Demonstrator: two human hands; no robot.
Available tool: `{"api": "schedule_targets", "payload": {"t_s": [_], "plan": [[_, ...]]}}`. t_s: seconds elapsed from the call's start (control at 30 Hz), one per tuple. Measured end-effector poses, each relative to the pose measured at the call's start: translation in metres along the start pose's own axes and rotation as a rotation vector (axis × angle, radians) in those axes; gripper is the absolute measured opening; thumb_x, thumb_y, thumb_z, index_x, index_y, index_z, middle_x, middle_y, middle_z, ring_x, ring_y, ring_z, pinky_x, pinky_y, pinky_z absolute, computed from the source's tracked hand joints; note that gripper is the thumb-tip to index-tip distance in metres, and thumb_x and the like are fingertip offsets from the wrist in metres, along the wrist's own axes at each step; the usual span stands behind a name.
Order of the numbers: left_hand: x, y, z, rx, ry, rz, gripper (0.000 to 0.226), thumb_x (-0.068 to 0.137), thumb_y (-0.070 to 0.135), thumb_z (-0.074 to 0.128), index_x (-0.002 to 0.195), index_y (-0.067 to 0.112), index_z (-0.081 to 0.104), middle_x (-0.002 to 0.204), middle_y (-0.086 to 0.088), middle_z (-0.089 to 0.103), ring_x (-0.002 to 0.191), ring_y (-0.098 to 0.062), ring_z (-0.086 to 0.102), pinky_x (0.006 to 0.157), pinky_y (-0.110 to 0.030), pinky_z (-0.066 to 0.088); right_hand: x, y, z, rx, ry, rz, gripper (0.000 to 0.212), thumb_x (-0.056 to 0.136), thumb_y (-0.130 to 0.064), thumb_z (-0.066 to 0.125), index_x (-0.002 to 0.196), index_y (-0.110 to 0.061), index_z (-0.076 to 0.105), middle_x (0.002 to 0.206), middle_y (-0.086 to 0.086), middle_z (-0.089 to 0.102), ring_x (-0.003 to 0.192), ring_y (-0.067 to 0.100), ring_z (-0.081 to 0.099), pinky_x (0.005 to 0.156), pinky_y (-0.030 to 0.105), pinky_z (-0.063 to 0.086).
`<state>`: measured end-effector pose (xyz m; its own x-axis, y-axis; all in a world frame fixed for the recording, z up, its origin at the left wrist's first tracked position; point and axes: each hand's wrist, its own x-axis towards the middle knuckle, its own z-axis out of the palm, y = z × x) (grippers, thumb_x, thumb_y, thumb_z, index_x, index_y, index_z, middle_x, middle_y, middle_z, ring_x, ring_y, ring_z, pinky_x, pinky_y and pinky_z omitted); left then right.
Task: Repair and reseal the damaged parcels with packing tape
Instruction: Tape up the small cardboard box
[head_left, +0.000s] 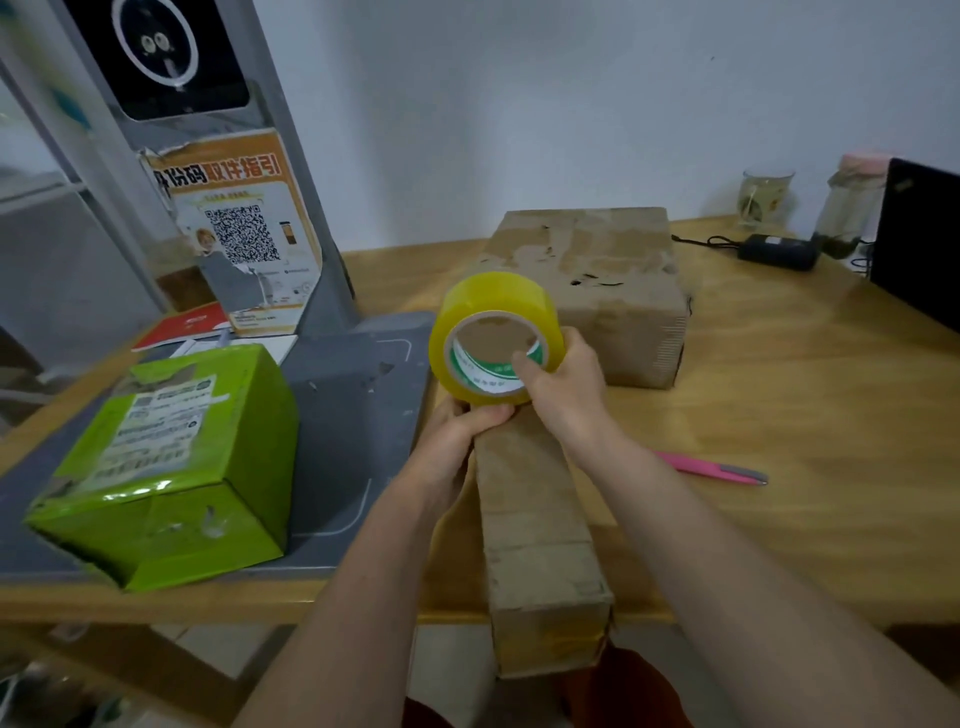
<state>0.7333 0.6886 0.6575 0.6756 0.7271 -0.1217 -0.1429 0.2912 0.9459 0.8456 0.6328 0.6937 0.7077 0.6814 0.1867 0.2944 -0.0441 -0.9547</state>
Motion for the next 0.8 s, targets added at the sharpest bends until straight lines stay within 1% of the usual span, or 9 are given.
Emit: {"api": "schedule_targets", "payload": {"t_s": [0.07,0.17,0.3,0.4,0.47,0.53,0.57,0.7,0.8], "plan": [[0.003,-0.002,0.0,0.028,0.009,0.004,0.062,0.068,0.008,0.076,0.128,0.009,0.058,0.117,-0.014,0.07,0.106,-0.029,0.067,0.088,-0.041,0.056,0.004,-0.001,-0.002,-0.011,0.008,-0.004,0.015,0.089,-0.019,0.062,0.1,-0.011,0.056,0.097,0.005,0.061,0.093,0.02,0.057,0.075,0.028,0.042],[0.006,0.0,0.002,0.089,0.04,-0.001,0.075,0.056,0.02,0.086,0.125,0.008,0.058,0.116,-0.014,0.07,0.108,-0.033,0.066,0.096,-0.05,0.051,0.007,-0.002,-0.011,0.089,0.036,0.045,0.013,0.088,-0.016,0.063,0.099,-0.01,0.059,0.1,0.012,0.066,0.094,0.024,0.061,0.083,0.038,0.05],[0.007,-0.002,-0.001,0.136,0.062,0.002,0.063,0.061,0.02,0.079,0.119,0.007,0.059,0.107,-0.012,0.072,0.097,-0.027,0.069,0.081,-0.038,0.057,0.013,0.004,-0.029,0.208,0.085,0.099,0.01,0.087,-0.011,0.063,0.086,-0.019,0.058,0.095,0.012,0.066,0.095,0.028,0.062,0.088,0.046,0.05],[0.007,-0.003,-0.002,0.139,0.057,0.005,0.061,0.062,0.021,0.079,0.119,0.009,0.06,0.108,-0.012,0.072,0.098,-0.027,0.069,0.082,-0.038,0.057,0.016,0.01,-0.043,0.228,0.098,0.132,0.015,0.089,-0.016,0.062,0.081,-0.026,0.055,0.087,0.001,0.062,0.091,0.024,0.06,0.087,0.048,0.051],[0.007,-0.002,-0.002,0.139,0.055,-0.006,0.061,0.062,0.022,0.079,0.119,0.01,0.061,0.109,-0.012,0.072,0.099,-0.028,0.069,0.083,-0.039,0.057,0.017,0.015,-0.054,0.236,0.107,0.14,0.017,0.09,-0.012,0.061,0.082,-0.027,0.056,0.086,-0.001,0.061,0.09,0.022,0.06,0.083,0.043,0.051],[0.006,-0.002,-0.003,0.139,0.054,-0.015,0.06,0.063,0.023,0.079,0.119,0.01,0.061,0.109,-0.012,0.072,0.1,-0.029,0.069,0.083,-0.04,0.057,0.017,0.021,-0.063,0.25,0.101,0.155,0.012,0.09,-0.007,0.059,0.09,-0.019,0.058,0.087,0.001,0.061,0.088,0.022,0.058,0.077,0.038,0.049],[0.005,-0.002,-0.003,0.135,0.053,-0.021,0.058,0.064,0.022,0.079,0.118,0.011,0.061,0.109,-0.012,0.072,0.099,-0.029,0.07,0.081,-0.04,0.057,0.017,0.025,-0.066,0.263,0.096,0.177,0.01,0.091,-0.006,0.059,0.094,-0.016,0.059,0.088,0.003,0.061,0.089,0.023,0.059,0.078,0.039,0.048],[0.004,-0.001,-0.003,0.122,0.061,-0.043,0.038,0.079,0.011,0.076,0.114,0.011,0.06,0.104,-0.011,0.072,0.092,-0.027,0.07,0.08,-0.04,0.057,0.013,0.042,-0.071,0.3,0.075,0.26,0.015,0.089,-0.007,0.061,0.095,-0.021,0.063,0.102,0.009,0.067,0.102,0.03,0.061,0.091,0.055,0.049],[0.003,-0.001,-0.005,0.129,0.062,-0.05,0.043,0.075,0.014,0.078,0.115,0.011,0.061,0.106,-0.012,0.072,0.094,-0.028,0.07,0.082,-0.041,0.057,0.009,0.054,-0.073,0.349,0.065,0.297,0.019,0.086,-0.006,0.063,0.102,-0.018,0.064,0.107,0.015,0.067,0.103,0.035,0.063,0.087,0.06,0.051]]}}
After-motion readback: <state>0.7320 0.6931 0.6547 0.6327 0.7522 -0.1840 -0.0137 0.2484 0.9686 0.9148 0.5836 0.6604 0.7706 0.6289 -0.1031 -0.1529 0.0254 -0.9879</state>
